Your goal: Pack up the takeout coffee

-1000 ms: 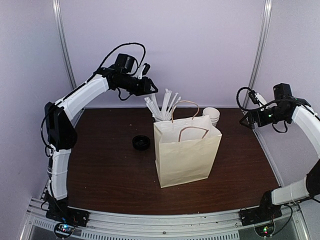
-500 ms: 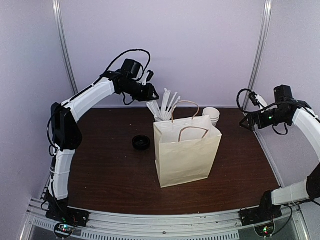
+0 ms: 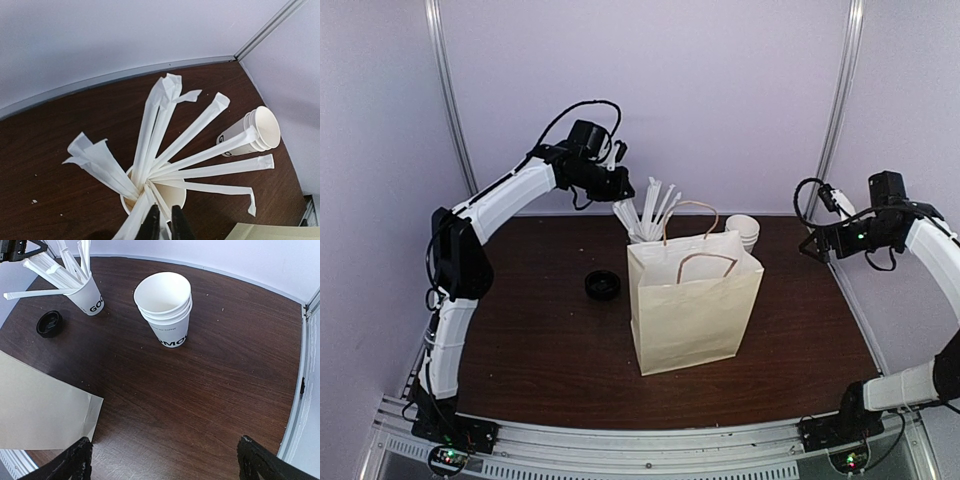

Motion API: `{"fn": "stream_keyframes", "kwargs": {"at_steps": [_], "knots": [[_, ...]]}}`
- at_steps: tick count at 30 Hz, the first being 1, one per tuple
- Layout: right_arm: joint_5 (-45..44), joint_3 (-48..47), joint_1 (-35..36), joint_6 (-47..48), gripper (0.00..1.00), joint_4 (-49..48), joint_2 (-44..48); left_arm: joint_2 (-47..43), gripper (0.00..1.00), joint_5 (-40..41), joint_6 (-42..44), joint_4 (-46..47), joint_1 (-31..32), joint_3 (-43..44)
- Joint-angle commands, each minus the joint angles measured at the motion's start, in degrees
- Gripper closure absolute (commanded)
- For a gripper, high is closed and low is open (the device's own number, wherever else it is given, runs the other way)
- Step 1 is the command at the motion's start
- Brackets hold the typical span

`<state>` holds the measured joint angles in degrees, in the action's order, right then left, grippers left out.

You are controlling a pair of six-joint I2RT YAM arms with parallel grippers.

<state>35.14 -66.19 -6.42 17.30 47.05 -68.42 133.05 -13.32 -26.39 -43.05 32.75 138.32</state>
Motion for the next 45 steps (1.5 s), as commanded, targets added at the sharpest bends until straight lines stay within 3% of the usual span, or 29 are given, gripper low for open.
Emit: {"fn": "stream_keyframes", "kwargs": {"at_steps": [1,2,14,26,33,45], "knots": [[0.81,0.44,-0.35,-0.75,0.00,-1.22,1.31,0.64,0.97,0.39,-0.37,1.89,0.21,3.00],[0.90,0.45,-0.35,-0.74,0.00,-1.30,1.28,0.58,1.00,0.15,-0.41,1.60,0.21,3.35],[1.58,0.32,-0.35,-1.21,0.00,-1.28,1.95,-5.98,1.00,-1.00,1.35,3.93,0.99,4.06],[3.11,0.07,-0.35,-1.71,0.00,-1.19,3.19,-18.94,1.00,1.21,6.97,-6.90,1.00,4.65],[4.36,0.01,-0.35,-2.24,0.00,-1.28,4.18,-30.52,1.00,-0.32,7.48,-8.19,1.49,-4.35],[4.68,0.36,-0.35,-1.76,0.00,-1.51,4.14,-48.68,1.00,-15.09,8.97,-10.00,6.43,-17.55]]}}
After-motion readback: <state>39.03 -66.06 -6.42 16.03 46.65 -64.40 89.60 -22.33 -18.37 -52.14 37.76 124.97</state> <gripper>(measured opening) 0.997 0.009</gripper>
